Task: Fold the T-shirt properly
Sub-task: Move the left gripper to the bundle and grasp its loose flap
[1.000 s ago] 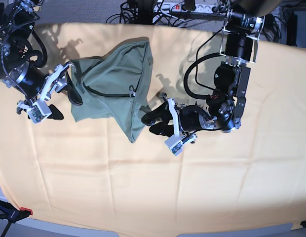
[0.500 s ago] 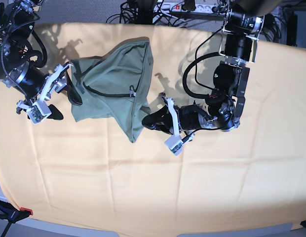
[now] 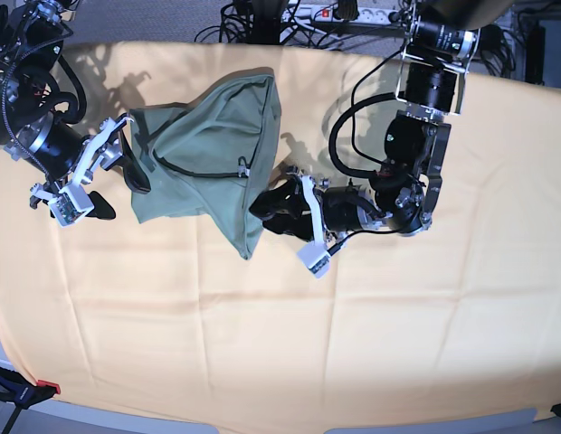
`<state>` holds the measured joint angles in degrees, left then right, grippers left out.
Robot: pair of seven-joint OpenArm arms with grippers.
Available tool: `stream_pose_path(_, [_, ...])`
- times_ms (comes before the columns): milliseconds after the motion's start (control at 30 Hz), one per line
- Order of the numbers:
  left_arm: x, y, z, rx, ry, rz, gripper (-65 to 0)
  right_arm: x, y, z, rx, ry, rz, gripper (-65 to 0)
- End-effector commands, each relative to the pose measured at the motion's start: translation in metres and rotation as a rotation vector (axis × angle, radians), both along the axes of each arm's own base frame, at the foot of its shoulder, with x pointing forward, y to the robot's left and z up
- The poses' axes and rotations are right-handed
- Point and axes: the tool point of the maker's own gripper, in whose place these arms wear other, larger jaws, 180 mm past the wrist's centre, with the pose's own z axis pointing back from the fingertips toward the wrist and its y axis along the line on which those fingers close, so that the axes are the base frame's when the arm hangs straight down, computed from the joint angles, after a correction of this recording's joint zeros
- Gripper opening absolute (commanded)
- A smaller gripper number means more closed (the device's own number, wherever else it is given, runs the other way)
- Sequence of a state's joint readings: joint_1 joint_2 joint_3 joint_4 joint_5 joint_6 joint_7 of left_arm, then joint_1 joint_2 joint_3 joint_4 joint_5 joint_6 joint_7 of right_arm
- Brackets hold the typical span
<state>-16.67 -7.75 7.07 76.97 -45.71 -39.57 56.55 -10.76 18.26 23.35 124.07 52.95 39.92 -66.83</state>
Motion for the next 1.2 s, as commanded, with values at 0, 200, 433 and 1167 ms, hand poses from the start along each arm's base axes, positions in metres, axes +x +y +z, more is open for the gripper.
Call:
stream_pose_path(0, [0.009, -0.004, 0.018, -0.047, -0.043, 0.004, -50.7, 0.003, 0.002, 0.013, 0.01, -0.05, 0.014, -24.3])
stream_pose_path(200, [0.013, -0.003, 0.022, -0.047, -0.054, 0.004, -65.0, 0.003, 0.002, 0.014, 0.014, -0.053, 0.016, -24.3])
stream_pose_path(433, [0.014, -0.007, 0.041, -0.101, -0.041, -0.033, -65.0, 0.003, 0.002, 0.014, 0.014, -0.053, 0.016, -24.3])
stream_pose_path(1167, [0.015, 0.035, 0.046, -0.082, -0.015, -0.032, -54.3, 0.002, 0.007, 0.017, 0.04, -0.057, 0.031, -24.3])
